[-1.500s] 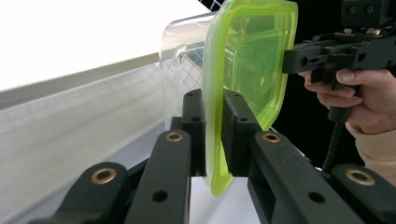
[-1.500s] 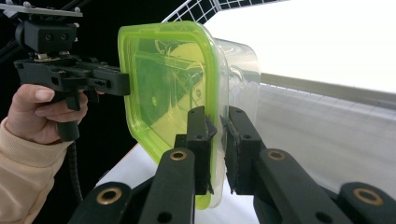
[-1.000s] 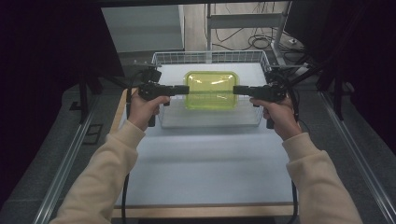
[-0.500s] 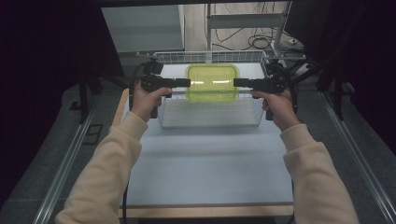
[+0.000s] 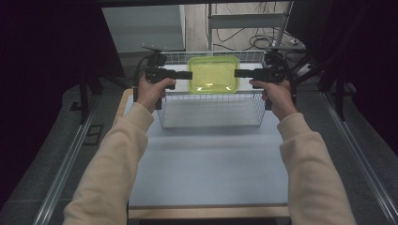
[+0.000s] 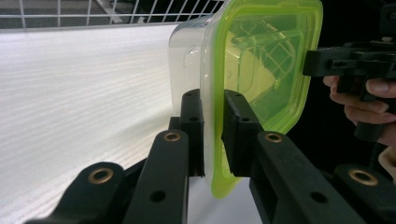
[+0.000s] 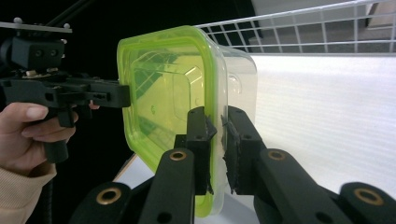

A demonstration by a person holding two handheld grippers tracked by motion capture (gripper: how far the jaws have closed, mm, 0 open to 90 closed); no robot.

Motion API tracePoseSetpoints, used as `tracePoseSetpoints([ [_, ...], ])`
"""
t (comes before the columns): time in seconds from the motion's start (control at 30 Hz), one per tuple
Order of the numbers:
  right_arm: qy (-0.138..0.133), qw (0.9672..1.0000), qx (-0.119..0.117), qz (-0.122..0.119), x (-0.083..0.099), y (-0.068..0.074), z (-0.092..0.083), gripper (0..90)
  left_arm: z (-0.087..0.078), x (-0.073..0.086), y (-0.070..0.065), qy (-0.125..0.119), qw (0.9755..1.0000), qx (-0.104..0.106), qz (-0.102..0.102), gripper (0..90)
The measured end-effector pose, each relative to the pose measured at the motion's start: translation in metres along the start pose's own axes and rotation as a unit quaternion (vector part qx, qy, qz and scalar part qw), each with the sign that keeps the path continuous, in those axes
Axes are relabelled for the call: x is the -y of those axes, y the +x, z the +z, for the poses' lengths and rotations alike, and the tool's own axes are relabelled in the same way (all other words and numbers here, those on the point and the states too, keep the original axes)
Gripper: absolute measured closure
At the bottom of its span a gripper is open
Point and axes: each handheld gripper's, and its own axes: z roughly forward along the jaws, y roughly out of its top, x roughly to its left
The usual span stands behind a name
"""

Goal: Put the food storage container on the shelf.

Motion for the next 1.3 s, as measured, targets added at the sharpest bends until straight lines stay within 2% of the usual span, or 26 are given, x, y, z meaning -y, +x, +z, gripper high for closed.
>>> tracePoseSetpoints([
  [0.17,0.002,0.9999,0.008,0.012,-0.005,-0.006,0.004,80.7,0.003,-0.003,0.001,0.001,1.0,0.0,-0.003,79.4],
  [0.43,0.005,0.9997,0.007,0.021,-0.006,-0.011,0.009,80.6,0.007,-0.006,0.005,0.008,0.9999,-0.009,-0.009,79.1],
  [0.7,0.015,0.9987,0.017,0.046,-0.008,-0.021,0.02,80.0,0.017,-0.013,0.015,0.006,0.9993,-0.014,-0.033,78.7],
  [0.77,0.017,0.9983,0.016,0.053,-0.009,-0.023,0.022,79.9,0.019,-0.015,0.017,0.006,0.9992,-0.008,-0.039,78.7],
  [0.93,0.01,0.9982,0.024,0.054,-0.011,-0.027,0.025,78.8,0.024,-0.018,0.02,0.005,0.9988,-0.007,-0.047,77.7],
  [1.1,0.0,0.9983,0.042,0.04,-0.011,-0.029,0.03,76.0,0.028,-0.02,0.023,0.001,0.9983,-0.007,-0.058,75.2],
  [1.3,-0.001,0.9977,0.059,0.033,-0.009,-0.031,0.037,70.3,0.035,-0.019,0.028,-0.004,0.9978,-0.019,-0.064,69.1],
])
